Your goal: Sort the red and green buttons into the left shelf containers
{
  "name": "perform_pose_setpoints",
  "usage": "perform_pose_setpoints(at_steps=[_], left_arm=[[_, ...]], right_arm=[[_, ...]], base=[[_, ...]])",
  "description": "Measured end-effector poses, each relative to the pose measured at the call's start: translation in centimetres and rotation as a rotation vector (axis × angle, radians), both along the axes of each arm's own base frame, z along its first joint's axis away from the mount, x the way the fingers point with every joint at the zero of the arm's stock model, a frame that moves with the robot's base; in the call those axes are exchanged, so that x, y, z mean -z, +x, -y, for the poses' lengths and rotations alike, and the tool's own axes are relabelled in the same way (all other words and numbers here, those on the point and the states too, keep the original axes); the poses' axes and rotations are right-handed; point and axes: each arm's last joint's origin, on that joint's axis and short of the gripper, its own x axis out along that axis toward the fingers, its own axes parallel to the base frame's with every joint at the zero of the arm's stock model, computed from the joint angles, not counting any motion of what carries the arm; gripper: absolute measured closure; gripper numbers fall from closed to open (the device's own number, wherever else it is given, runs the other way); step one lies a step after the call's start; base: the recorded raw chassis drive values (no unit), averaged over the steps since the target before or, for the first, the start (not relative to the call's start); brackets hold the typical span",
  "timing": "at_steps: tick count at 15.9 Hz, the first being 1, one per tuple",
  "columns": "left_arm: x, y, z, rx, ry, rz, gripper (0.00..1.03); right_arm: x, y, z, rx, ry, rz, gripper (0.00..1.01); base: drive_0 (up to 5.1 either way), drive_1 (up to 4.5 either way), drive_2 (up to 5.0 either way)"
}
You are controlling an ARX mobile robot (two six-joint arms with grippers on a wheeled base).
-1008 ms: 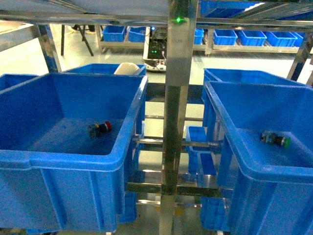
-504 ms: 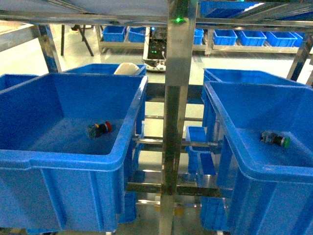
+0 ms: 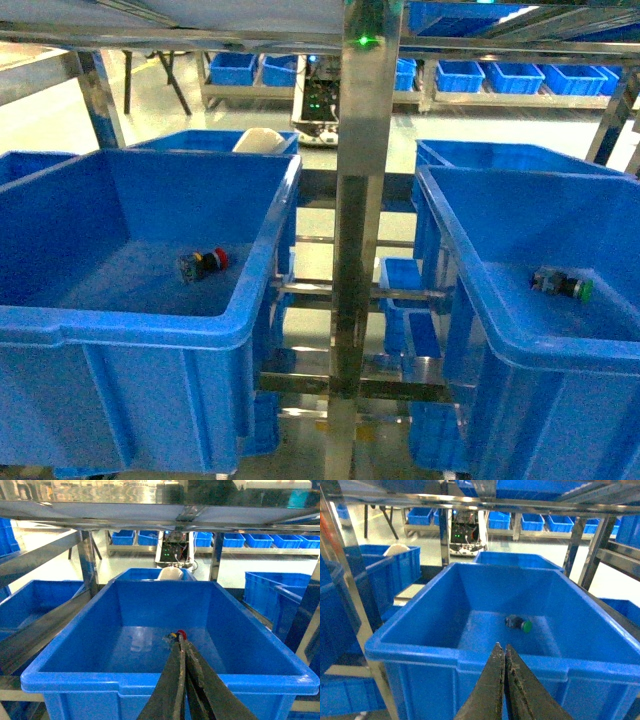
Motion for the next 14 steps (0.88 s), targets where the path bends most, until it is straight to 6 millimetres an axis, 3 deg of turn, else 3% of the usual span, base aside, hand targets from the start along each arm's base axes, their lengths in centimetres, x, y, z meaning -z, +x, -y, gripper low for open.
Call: perform_pose_setpoints(at_steps=[1,7,14], left_arm=[[0.0,-0.3,0.0,0.001,0.000,-0.002,1.01],[0.5,-1.5,0.0,-0.005,0.002,-0.027,1.01],[0.4,-1.5,0.0,0.002,0.003,-0.016,1.01]], right_arm=[[-0.2,-0.7,0.0,0.000,0.002,0.034,0.99],[0.0,-0.7,0.0,0.002,0.002,0.024,0.99],[0.0,-0.7,0.0,0.002,0.002,0.023,0.99]], base=[[0.0,0.00,0.0],[0.0,0.00,0.0],[0.0,0.00,0.0]])
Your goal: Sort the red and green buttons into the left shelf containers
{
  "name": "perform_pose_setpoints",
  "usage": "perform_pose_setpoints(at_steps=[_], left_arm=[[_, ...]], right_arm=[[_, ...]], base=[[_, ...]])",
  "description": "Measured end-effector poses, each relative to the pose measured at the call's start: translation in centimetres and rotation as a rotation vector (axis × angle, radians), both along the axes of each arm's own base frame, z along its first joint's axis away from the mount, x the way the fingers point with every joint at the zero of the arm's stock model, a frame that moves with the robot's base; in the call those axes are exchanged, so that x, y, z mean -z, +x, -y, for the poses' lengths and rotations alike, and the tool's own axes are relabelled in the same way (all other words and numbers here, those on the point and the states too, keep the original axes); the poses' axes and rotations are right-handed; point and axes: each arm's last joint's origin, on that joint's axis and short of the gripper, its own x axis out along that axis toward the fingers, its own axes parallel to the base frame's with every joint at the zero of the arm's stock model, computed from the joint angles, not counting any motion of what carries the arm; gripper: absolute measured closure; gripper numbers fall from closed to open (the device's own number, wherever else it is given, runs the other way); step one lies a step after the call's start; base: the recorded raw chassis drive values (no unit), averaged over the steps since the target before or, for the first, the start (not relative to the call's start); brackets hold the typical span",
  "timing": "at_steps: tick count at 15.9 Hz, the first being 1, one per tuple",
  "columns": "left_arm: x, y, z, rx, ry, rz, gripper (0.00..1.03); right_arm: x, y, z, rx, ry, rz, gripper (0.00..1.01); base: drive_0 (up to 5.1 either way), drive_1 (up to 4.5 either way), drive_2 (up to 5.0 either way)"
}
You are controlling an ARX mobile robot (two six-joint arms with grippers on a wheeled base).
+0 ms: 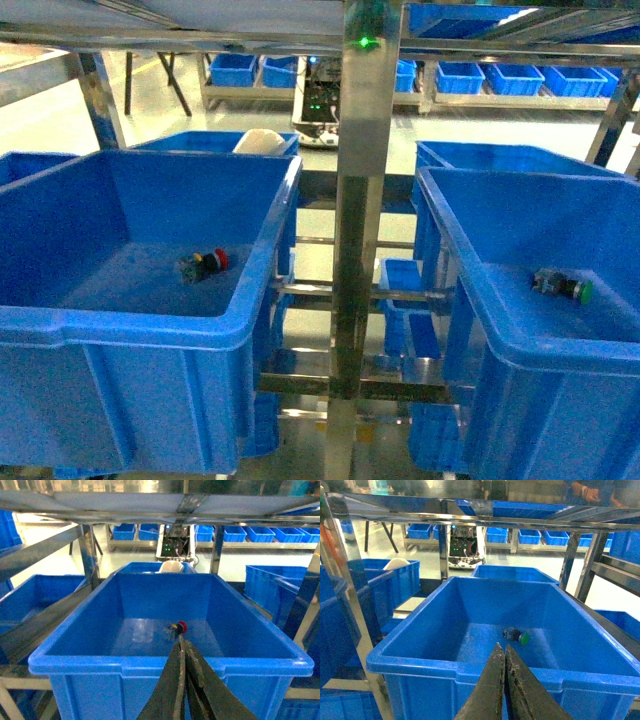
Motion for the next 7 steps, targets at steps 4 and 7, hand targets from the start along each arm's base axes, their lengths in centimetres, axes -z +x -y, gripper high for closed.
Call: perform_pose_setpoints(at_steps=[4,7], left_arm=[[0.01,0.00,0.00,0.000,0.000,-0.002,1.01],[0.00,0.00,0.00,-0.001,0.000,0.000,1.01]], right_arm=[[0.00,0.00,0.00,-0.001,0.000,0.000,0.99],[-0.01,0.00,0.00,-0.001,0.000,0.001,0.99]], base=[[0.0,0.00,0.0],[0.0,0.00,0.0]])
